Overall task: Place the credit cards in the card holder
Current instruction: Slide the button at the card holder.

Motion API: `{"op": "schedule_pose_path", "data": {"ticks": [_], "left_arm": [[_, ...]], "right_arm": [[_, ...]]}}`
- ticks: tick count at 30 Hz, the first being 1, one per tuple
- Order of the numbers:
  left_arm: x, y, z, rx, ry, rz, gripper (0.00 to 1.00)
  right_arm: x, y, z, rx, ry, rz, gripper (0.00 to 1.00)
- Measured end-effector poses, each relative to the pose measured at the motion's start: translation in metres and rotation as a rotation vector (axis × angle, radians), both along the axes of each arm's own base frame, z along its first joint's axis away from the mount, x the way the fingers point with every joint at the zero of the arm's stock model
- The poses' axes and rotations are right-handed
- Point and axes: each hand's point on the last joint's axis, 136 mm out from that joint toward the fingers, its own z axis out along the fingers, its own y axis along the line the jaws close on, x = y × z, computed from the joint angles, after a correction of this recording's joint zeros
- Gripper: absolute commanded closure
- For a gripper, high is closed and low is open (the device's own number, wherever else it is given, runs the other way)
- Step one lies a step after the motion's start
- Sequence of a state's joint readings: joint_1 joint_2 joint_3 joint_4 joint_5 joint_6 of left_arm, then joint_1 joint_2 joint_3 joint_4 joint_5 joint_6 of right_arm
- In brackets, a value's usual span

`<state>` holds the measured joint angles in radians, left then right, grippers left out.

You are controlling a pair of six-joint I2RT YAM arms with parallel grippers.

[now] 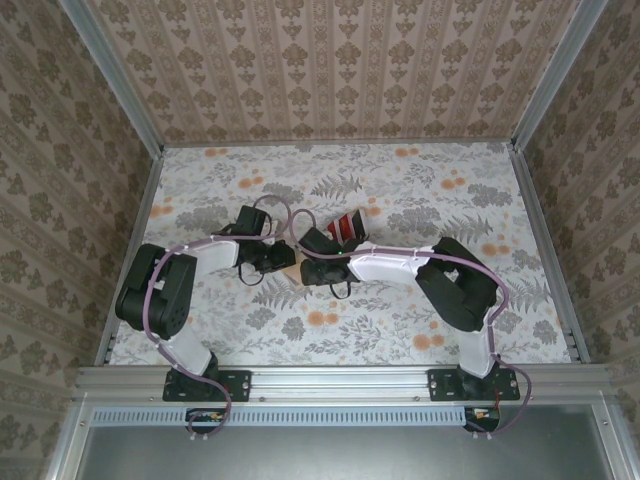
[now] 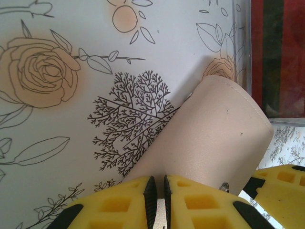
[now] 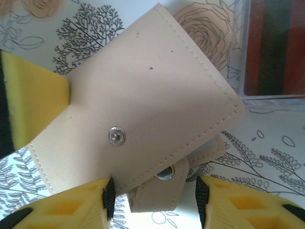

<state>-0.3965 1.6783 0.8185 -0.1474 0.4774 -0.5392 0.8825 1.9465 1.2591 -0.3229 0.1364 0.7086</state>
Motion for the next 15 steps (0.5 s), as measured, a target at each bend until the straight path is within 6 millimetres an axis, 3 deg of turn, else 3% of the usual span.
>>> {"op": "schedule_pose_path", "data": {"ticks": [11,15], "left_arm": [[0.001,-0.006,0.000,-0.028,0.000,-0.012,0.82],[0.001,-0.006,0.000,-0.032,0.000,-0.013,0.82]], "right_arm": [[-0.003,-0.039,-0.014,-0.153,-0.022,-0.053,0.56],[-0.014,-0.064,-0.014,-0.186,-0.010,-0.069,0.56]]}}
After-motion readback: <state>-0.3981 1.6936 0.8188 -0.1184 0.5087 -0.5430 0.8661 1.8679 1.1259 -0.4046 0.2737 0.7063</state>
